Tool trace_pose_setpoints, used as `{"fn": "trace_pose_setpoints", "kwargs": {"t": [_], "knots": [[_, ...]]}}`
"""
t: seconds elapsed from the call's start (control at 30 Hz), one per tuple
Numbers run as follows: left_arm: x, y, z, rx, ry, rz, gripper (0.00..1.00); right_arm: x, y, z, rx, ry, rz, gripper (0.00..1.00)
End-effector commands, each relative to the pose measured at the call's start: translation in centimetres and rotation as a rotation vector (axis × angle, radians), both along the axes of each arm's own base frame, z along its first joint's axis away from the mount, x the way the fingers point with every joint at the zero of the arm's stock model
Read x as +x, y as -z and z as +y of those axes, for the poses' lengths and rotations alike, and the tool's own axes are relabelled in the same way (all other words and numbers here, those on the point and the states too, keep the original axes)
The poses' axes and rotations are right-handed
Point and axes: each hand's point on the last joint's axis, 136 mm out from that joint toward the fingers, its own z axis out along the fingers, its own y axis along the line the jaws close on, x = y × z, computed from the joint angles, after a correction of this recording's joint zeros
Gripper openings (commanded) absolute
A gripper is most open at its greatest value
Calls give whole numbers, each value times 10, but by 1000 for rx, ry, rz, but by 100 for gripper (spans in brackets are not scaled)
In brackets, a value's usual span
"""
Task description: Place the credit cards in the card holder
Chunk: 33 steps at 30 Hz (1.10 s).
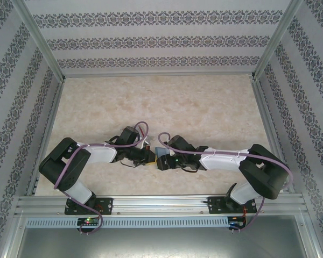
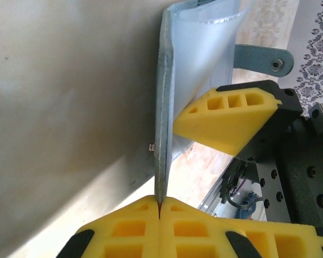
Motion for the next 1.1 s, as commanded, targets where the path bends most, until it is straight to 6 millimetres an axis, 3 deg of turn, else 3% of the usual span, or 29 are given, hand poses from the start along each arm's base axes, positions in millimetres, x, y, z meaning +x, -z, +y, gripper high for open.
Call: {"fn": "trace_pose_setpoints", "kwargs": {"t": [0.0, 0.27, 0.4, 0.7, 0.9, 1.07], "knots": [[-2, -4, -6, -35, 20, 11, 0, -4, -5, 1, 32, -3, 12, 67], [1, -4, -6, -36, -1, 15, 0, 9, -33, -28, 8, 119, -133, 48], [1, -3, -5, -30, -2, 12, 0, 5, -37, -26, 35, 103, -126, 51], [3, -6, -8, -39, 5, 14, 0, 0, -5, -5, 58, 62, -1, 67], [1, -7, -8, -46, 1, 19, 0, -1, 14, -6, 36, 74, 62, 62], [2, -9, -8, -51, -2, 16, 0, -2, 17, -5, 30, 66, 77, 59]]}}
